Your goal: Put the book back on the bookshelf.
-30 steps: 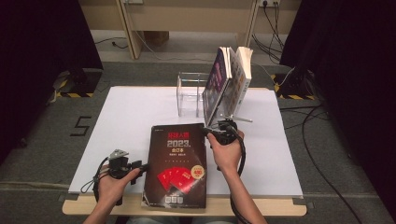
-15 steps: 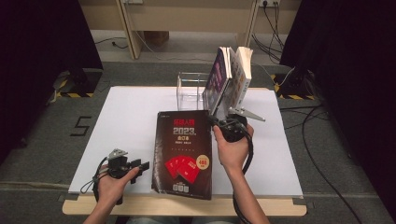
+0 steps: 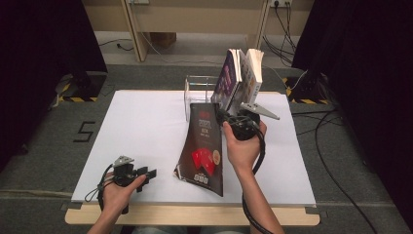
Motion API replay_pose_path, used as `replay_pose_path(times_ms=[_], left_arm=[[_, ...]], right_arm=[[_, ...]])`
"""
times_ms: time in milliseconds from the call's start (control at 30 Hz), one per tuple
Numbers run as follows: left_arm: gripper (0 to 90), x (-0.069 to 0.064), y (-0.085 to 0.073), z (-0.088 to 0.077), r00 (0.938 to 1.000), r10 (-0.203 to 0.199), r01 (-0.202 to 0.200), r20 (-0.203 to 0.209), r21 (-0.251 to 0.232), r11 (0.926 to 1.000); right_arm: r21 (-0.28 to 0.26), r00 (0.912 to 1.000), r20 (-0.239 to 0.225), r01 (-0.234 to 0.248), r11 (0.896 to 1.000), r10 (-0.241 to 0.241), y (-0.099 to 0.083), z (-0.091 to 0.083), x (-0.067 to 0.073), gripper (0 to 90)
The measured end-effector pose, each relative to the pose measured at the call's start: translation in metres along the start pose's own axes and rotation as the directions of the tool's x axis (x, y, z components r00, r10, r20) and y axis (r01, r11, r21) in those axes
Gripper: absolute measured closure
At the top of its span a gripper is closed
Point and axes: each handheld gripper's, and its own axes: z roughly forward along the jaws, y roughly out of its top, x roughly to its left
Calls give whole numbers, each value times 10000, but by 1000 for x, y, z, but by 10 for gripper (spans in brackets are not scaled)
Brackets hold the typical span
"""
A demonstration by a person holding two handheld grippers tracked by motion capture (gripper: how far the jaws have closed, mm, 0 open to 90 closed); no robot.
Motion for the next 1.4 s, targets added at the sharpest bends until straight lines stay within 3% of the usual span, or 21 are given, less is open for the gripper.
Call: replay_pose_path(times_ms=[367, 800, 967, 1400], left_arm=[[527, 2, 0, -1, 10000, -7, 7, 13, 24, 10000], [527, 3, -1, 0, 10000, -41, 41, 23, 17, 10000], [527, 3, 0, 0, 10000, -37, 37, 45, 33, 10000], [527, 5, 0, -1, 9999, -101, 101, 42, -36, 9999]], right_arm=[[-744, 9992, 226, 339, 9967, -323, 19, 7, 13, 884], [-1674, 9926, 866, 989, 9809, -853, 54, 30, 17, 884], [-1880, 9877, 1135, 1272, 9739, -1071, 69, 43, 20, 883], [-2380, 9831, 1522, 1361, 9617, -1015, 97, 82, 21, 883]])
